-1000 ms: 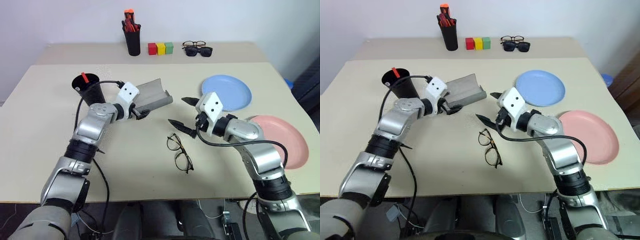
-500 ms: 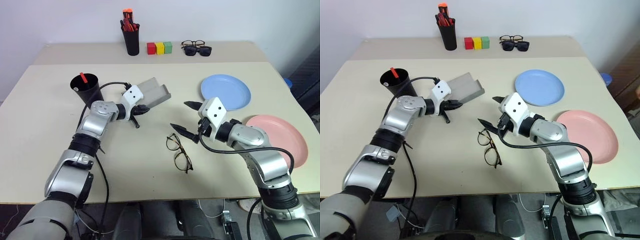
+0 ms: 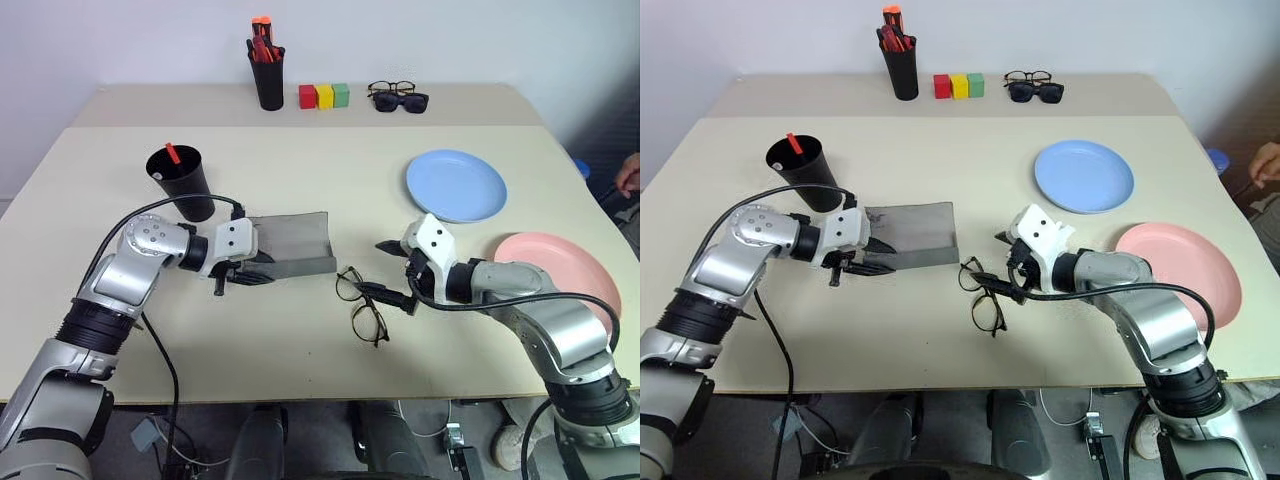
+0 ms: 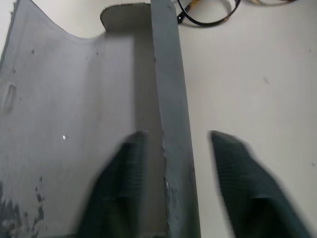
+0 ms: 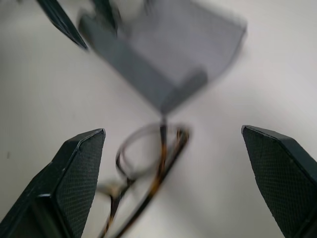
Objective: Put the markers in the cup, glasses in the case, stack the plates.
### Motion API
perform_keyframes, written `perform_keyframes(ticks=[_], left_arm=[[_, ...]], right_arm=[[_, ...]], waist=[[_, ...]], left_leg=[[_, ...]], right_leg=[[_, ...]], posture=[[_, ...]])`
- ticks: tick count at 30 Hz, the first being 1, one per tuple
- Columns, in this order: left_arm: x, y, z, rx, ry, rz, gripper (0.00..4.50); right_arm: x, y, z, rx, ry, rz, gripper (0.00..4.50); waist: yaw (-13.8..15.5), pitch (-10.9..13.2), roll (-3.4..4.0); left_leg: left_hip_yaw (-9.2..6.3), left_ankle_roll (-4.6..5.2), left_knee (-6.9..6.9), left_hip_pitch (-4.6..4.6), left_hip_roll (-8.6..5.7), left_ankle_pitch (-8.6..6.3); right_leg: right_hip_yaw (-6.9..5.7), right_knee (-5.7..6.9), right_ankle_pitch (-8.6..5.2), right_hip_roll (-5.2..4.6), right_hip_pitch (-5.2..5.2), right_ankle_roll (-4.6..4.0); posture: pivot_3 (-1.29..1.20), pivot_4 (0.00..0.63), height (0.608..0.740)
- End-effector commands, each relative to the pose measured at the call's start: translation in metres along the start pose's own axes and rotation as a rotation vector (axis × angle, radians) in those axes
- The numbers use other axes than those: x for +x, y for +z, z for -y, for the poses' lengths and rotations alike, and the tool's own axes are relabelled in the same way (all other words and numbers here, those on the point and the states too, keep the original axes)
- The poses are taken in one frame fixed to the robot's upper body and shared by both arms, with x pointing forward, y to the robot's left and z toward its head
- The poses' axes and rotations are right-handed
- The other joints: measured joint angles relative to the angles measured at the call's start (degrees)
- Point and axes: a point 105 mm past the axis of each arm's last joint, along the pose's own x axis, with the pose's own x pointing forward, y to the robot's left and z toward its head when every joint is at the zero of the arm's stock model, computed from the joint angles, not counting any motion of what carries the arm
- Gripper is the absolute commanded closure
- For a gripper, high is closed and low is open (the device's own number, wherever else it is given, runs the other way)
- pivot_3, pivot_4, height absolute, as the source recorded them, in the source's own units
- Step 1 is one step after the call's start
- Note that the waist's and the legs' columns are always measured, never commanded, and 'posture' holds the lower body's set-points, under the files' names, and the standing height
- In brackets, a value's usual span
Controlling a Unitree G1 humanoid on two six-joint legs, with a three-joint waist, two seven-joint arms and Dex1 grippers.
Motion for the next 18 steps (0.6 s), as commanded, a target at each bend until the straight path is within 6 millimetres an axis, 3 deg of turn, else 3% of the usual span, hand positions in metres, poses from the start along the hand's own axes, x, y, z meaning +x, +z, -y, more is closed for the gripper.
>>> perform_keyframes(ticks=[1,5,10,14,18], left_arm=[[-0.006,0.012,-0.010,0.042,0.071,0.038,0.77],[-0.016,0.016,-0.013,0.007,0.147,0.089,0.77],[-0.030,0.017,-0.001,-0.080,0.220,0.166,0.77],[-0.035,0.008,0.019,-0.154,0.261,0.166,0.69],[-0.044,0.005,0.030,-0.218,0.317,0.171,0.69]], right_arm=[[-0.004,0.000,-0.003,0.068,-0.003,-0.024,0.00],[0.000,-0.007,-0.008,0.148,0.008,-0.057,0.00],[0.005,-0.008,-0.010,0.232,0.006,-0.056,0.00],[0.010,-0.016,-0.010,0.275,-0.002,-0.101,1.33],[0.009,-0.020,-0.009,0.287,-0.011,-0.130,3.44]], waist=[[-0.24,0.00,0.00],[-0.47,0.00,0.00],[-0.45,0.00,0.01],[-0.40,-0.01,0.01],[-0.34,-0.01,0.00]], left_leg=[[0.00,0.00,0.00,0.00,0.00,0.00],[0.00,0.00,0.00,0.01,0.01,0.00],[0.00,0.02,-0.02,0.02,0.03,-0.01],[0.01,0.02,0.00,0.02,0.03,-0.01],[0.01,0.02,0.01,0.01,0.03,-0.01]], right_leg=[[0.00,0.01,0.04,0.00,-0.01,0.07],[0.01,0.03,0.08,0.01,-0.02,0.13],[0.02,0.04,0.08,0.02,-0.03,0.13],[0.02,0.05,0.08,0.01,-0.04,0.13],[0.01,0.05,0.05,0.01,-0.03,0.08]], posture=[[0.00,0.150,0.740],[0.00,0.150,0.740],[0.00,0.150,0.740],[0.00,0.150,0.740],[0.00,0.150,0.740]])
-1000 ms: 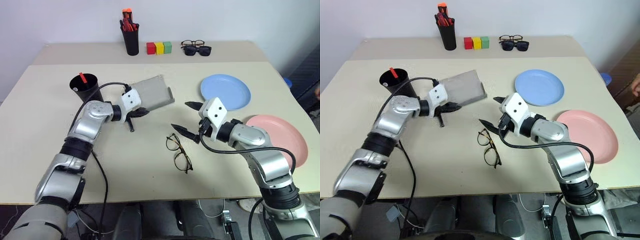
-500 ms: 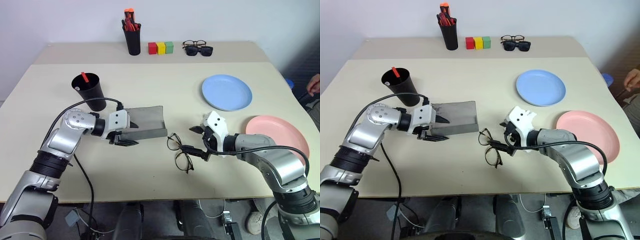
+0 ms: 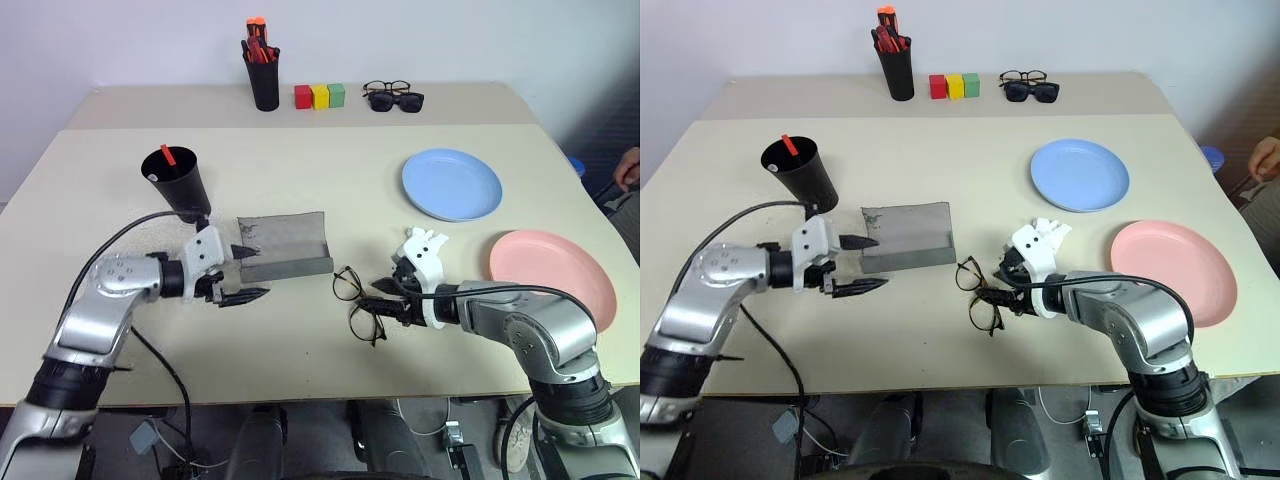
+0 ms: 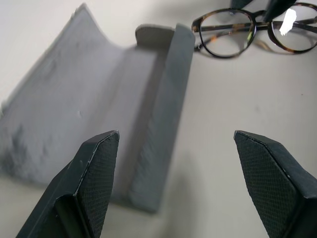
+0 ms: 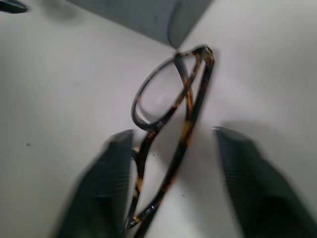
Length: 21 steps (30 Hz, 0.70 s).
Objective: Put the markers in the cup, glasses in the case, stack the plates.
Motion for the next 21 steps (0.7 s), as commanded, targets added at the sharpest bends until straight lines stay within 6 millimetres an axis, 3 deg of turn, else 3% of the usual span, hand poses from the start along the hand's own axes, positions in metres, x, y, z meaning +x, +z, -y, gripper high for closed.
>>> perform_keyframes(ticks=[1,2,5,9,12,16,21], left_arm=[[-0.014,0.015,0.000,0.006,0.069,0.043,0.69],[-0.015,0.016,0.000,0.001,0.074,0.045,0.69],[-0.023,0.013,0.002,-0.042,0.125,0.052,0.69],[-0.045,0.004,-0.013,-0.107,0.307,0.060,0.69],[-0.053,-0.004,-0.014,-0.146,0.357,0.051,0.69],[-0.059,-0.012,-0.012,-0.197,0.391,0.046,0.69],[-0.062,-0.017,-0.009,-0.216,0.405,0.035,0.69]], right_arm=[[-0.004,0.005,0.001,-0.012,-0.011,0.002,3.93],[-0.004,0.005,0.001,-0.014,-0.010,0.000,4.43],[-0.010,0.010,0.002,-0.067,-0.025,-0.007,4.48],[-0.023,0.053,-0.022,-0.350,0.035,0.071,4.48],[-0.020,0.087,-0.041,-0.504,0.094,0.149,4.48],[0.009,0.127,-0.052,-0.595,0.119,0.231,4.48],[0.062,0.144,-0.046,-0.773,0.096,0.191,4.48]], waist=[[0.01,0.00,0.00],[0.01,-0.01,-0.01],[-0.02,-0.02,-0.01],[-0.21,0.01,0.04],[-0.45,0.00,0.05],[-0.61,-0.02,0.02],[-0.16,-0.02,0.00]], left_leg=[[0.01,0.00,0.00,0.00,0.00,0.00],[0.00,0.00,0.00,0.00,0.00,0.00],[0.01,0.00,0.03,0.03,0.00,0.00],[0.07,0.00,0.06,0.04,-0.01,0.00],[0.09,0.00,0.03,0.07,0.09,0.00],[0.08,0.00,-0.03,0.08,0.14,0.00],[0.11,0.00,-0.01,0.03,0.12,0.00]], right_leg=[[0.00,0.00,0.00,0.00,0.00,0.00],[0.00,0.00,-0.01,-0.01,0.01,-0.01],[0.00,-0.01,-0.07,0.00,0.06,-0.12],[0.02,-0.03,-0.06,-0.02,0.04,-0.16],[0.02,-0.01,0.00,0.08,-0.04,-0.26],[0.02,0.01,0.02,0.13,-0.07,-0.27],[0.02,0.00,0.04,0.10,-0.11,-0.27]], posture=[[0.00,0.150,0.740],[0.00,0.150,0.740],[0.00,0.150,0.740],[0.00,0.150,0.740],[0.00,0.150,0.740],[0.00,0.150,0.740],[0.00,0.150,0.740]])
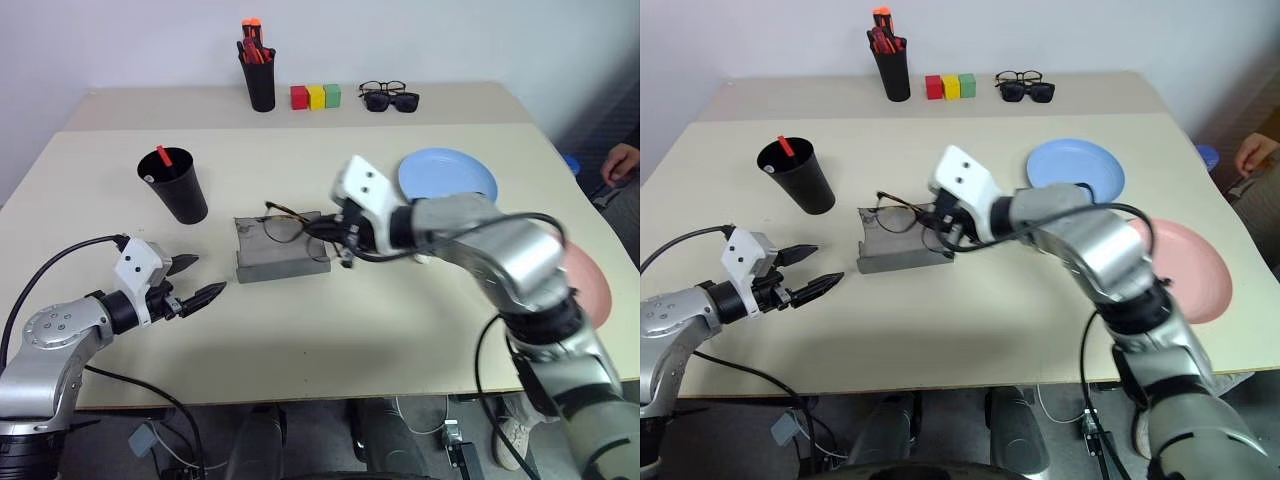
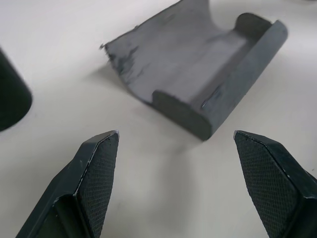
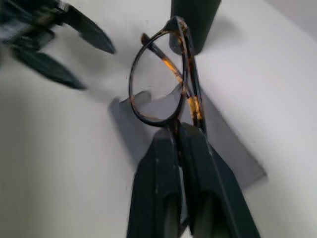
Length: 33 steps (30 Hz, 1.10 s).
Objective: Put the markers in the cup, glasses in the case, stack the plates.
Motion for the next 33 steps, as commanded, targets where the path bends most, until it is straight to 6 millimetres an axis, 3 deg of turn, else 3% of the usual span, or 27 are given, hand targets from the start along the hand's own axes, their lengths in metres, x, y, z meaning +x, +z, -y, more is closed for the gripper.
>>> perform_keyframes(ticks=[1,4,11,15,16,18,22,24,27,29,33], left_arm=[[-0.006,0.009,-0.001,0.017,0.021,0.027,0.69],[-0.009,0.009,0.002,0.015,0.032,0.026,0.69],[-0.013,0.010,0.005,0.019,0.043,0.021,0.69],[-0.005,0.017,0.003,0.009,0.034,0.047,0.69],[-0.002,0.019,0.003,-0.013,0.024,0.054,0.94],[0.010,0.028,0.001,-0.029,0.016,0.082,1.58],[0.048,0.051,-0.008,-0.040,0.052,0.112,3.62],[0.081,0.074,-0.018,-0.014,0.113,0.144,3.62],[0.114,0.099,-0.020,-0.045,0.120,0.187,3.62],[0.135,0.104,-0.022,-0.038,0.121,0.140,3.62],[0.167,0.095,-0.036,-0.058,0.144,-0.045,3.62]], right_arm=[[0.028,-0.003,0.014,-0.143,-0.007,-0.032,4.48],[0.044,-0.015,0.018,-0.173,0.017,-0.074,4.48],[0.039,-0.028,-0.003,-0.196,0.174,-0.092,4.48],[0.041,-0.017,0.009,-0.152,0.086,-0.056,3.04],[0.041,-0.014,0.013,-0.149,0.059,-0.047,2.52],[0.036,-0.007,0.016,-0.134,0.038,-0.019,1.48],[0.018,-0.005,0.016,-0.137,0.011,0.016,1.45],[0.001,-0.009,0.010,-0.128,0.004,0.039,1.45],[-0.021,-0.019,-0.006,-0.113,0.021,0.050,1.45],[-0.033,-0.024,-0.018,-0.110,0.034,0.051,1.45],[-0.051,-0.036,-0.029,-0.082,-0.005,0.038,1.45]], waist=[[0.18,0.00,0.00],[0.11,0.00,0.01],[0.10,0.01,0.02],[0.00,0.01,0.02],[0.02,0.01,0.02],[0.11,0.01,0.03],[0.68,-0.01,-0.01],[1.41,-0.03,-0.04],[1.92,-0.05,-0.10],[1.56,-0.05,-0.09],[0.26,-0.03,-0.06]], left_leg=[[0.01,0.00,-0.01,-0.04,0.00,0.00],[0.04,0.00,-0.04,-0.06,0.00,0.00],[0.02,0.00,-0.15,-0.10,0.00,0.00],[0.03,0.00,-0.10,-0.09,0.00,0.00],[0.02,0.00,-0.10,-0.08,0.00,0.00],[0.02,-0.01,-0.08,-0.08,0.00,0.01],[0.00,-0.03,0.01,-0.10,-0.03,0.01],[-0.06,-0.03,0.04,-0.10,-0.05,0.01],[-0.11,-0.03,0.08,-0.11,-0.07,0.01],[-0.06,-0.03,0.06,-0.11,-0.11,0.01],[-0.11,-0.01,0.01,-0.06,-0.08,0.02]], right_leg=[[0.00,-0.01,0.01,-0.01,-0.03,0.01],[0.01,0.00,0.11,-0.01,-0.12,0.16],[0.00,0.06,0.11,0.00,-0.24,0.15],[0.00,0.10,0.13,0.01,-0.24,0.13],[0.01,0.10,0.14,0.02,-0.25,0.11],[0.00,0.13,0.14,0.02,-0.24,0.11],[0.00,0.13,0.16,-0.01,-0.17,0.14],[-0.03,0.14,0.17,0.00,-0.13,0.16],[-0.06,0.09,0.18,-0.01,-0.05,0.19],[-0.03,0.08,0.20,-0.05,-0.05,0.22],[-0.04,0.17,0.18,0.03,-0.13,0.21]], posture=[[0.00,0.150,0.740],[0.00,0.150,0.740],[0.00,0.150,0.740],[0.00,0.150,0.740],[0.00,0.150,0.740],[0.00,0.150,0.740],[0.00,0.150,0.740],[0.00,0.150,0.740],[0.00,0.150,0.740],[0.00,0.150,0.740],[0.00,0.150,0.740]])
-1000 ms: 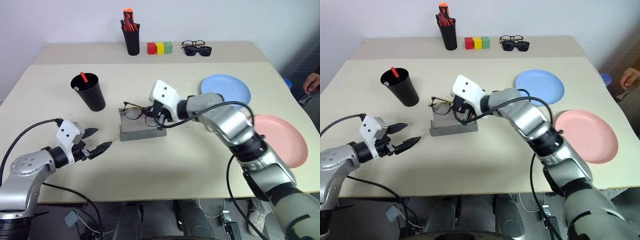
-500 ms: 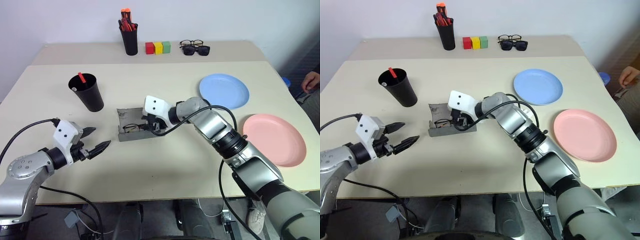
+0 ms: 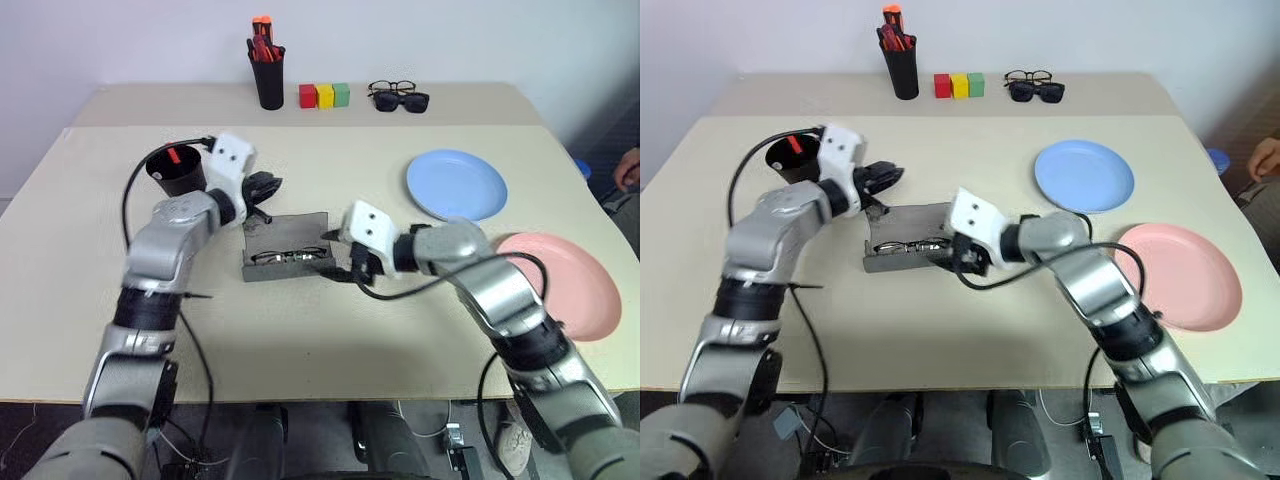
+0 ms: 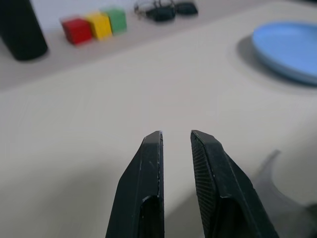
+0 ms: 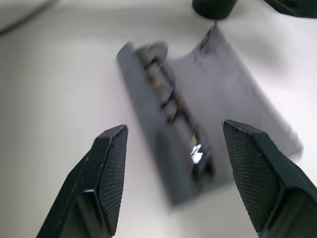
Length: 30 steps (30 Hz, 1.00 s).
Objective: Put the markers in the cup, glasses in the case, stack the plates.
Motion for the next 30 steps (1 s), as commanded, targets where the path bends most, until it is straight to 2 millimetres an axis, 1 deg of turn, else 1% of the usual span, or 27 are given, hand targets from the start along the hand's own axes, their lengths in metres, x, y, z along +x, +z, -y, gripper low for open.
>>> perform_keyframes(ticks=[1,3,5,9,12,14,17,19,22,24,27,30], left_arm=[[0.019,-0.010,-0.012,0.019,0.027,-0.147,3.62],[0.024,-0.016,-0.010,-0.018,-0.025,-0.216,3.62],[0.026,-0.020,-0.006,0.006,-0.091,-0.270,3.62],[0.021,-0.028,-0.001,0.046,-0.206,-0.375,3.62],[0.015,-0.031,0.000,0.050,-0.249,-0.403,3.62],[0.009,-0.035,-0.002,0.040,-0.260,-0.405,3.62],[-0.001,-0.032,0.000,0.046,-0.292,-0.378,3.62],[-0.012,-0.031,0.009,0.056,-0.345,-0.358,3.62],[-0.031,-0.032,0.029,0.087,-0.442,-0.334,3.62],[-0.045,-0.038,0.037,0.103,-0.463,-0.340,3.62],[-0.059,-0.041,0.046,0.116,-0.476,-0.314,3.62],[-0.079,-0.044,0.058,0.153,-0.523,-0.254,3.62]], right_arm=[[-0.020,0.010,-0.006,-0.023,-0.054,0.043,1.45],[-0.026,0.005,-0.010,-0.006,-0.079,0.030,1.45],[-0.031,0.003,-0.009,0.007,-0.112,0.022,1.45],[-0.041,-0.004,-0.006,0.037,-0.173,0.000,1.45],[-0.044,-0.005,-0.005,0.040,-0.189,-0.002,1.45],[-0.044,-0.006,-0.002,0.040,-0.200,-0.002,1.45],[-0.044,-0.010,0.003,0.046,-0.213,-0.011,1.45],[-0.043,-0.012,0.006,0.046,-0.221,-0.016,1.45],[-0.043,-0.014,0.010,0.031,-0.228,-0.021,1.45],[-0.042,-0.012,0.013,0.025,-0.232,-0.014,1.45],[-0.045,-0.015,0.025,0.024,-0.282,-0.023,1.45],[-0.056,-0.027,0.062,0.040,-0.443,-0.084,1.45]], waist=[[-0.47,0.00,0.00],[-0.57,0.00,0.00],[-0.71,0.00,0.00],[-0.52,0.01,0.00],[-0.41,0.01,-0.01],[-0.46,0.01,0.00],[-0.52,0.01,0.00],[-0.51,0.01,0.00],[-0.47,0.01,0.00],[-0.42,0.01,0.01],[-0.52,0.01,0.01],[-0.46,0.01,0.01]], left_leg=[[-0.01,0.00,0.01,0.00,0.00,0.00],[0.01,0.00,0.03,-0.02,-0.01,0.00],[0.03,0.00,0.02,-0.02,-0.01,0.00],[0.02,0.00,0.01,-0.03,-0.01,0.00],[0.02,0.00,0.01,-0.04,-0.01,0.00],[0.03,0.00,0.01,-0.04,-0.01,0.00],[0.02,0.00,0.00,-0.04,0.00,0.00],[0.02,0.00,-0.01,-0.04,0.00,0.00],[0.03,0.00,-0.01,-0.03,0.01,0.00],[0.03,0.00,0.00,-0.03,0.01,0.00],[0.05,0.00,0.01,-0.01,0.01,0.00],[0.06,0.00,0.04,-0.01,0.02,0.00]], right_leg=[[0.00,0.02,0.00,0.00,0.00,0.00],[0.01,0.00,-0.01,0.00,0.00,0.01],[0.03,-0.02,-0.01,-0.01,0.00,0.02],[0.02,-0.01,-0.02,0.00,-0.01,0.02],[0.03,-0.02,-0.03,-0.02,-0.01,0.03],[0.03,-0.02,-0.03,-0.02,-0.01,0.03],[0.03,-0.01,-0.03,-0.02,-0.01,0.03],[0.04,-0.01,-0.03,-0.02,-0.01,0.03],[0.06,0.00,-0.03,-0.03,-0.01,0.02],[0.06,0.00,-0.03,-0.03,-0.01,0.02],[0.08,0.02,-0.03,-0.03,0.00,0.02],[0.09,0.02,-0.03,-0.02,0.00,0.01]], posture=[[0.00,0.150,0.740],[0.00,0.150,0.740],[0.00,0.150,0.740],[0.00,0.150,0.740],[0.00,0.150,0.740],[0.00,0.150,0.740],[0.00,0.150,0.740],[0.00,0.150,0.740],[0.00,0.150,0.740],[0.00,0.150,0.740],[0.00,0.150,0.740],[0.00,0.150,0.740]])
